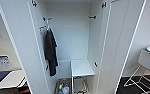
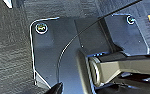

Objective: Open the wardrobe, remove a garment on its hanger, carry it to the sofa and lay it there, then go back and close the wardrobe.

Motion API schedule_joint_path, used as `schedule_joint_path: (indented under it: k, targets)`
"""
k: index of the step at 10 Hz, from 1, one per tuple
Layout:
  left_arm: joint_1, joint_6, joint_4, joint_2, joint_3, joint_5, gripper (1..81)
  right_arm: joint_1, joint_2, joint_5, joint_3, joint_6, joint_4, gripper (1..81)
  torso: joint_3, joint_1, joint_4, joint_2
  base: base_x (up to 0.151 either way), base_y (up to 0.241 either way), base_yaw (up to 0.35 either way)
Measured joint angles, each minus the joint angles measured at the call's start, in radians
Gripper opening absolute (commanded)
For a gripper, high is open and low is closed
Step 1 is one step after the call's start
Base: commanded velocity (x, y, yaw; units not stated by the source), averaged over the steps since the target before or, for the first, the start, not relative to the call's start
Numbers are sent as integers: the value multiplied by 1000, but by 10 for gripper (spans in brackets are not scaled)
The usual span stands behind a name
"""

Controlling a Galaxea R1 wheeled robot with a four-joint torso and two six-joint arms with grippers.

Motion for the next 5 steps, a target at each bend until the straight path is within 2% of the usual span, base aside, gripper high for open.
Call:
schedule_joint_path:
  k: [5]
  targets:
    - [2, 0, 0, 1, 0, 1, 811, -3, 2, 0, 0, 0, 0, 811, 0, 0, 0, 0, 114, 0, 0]
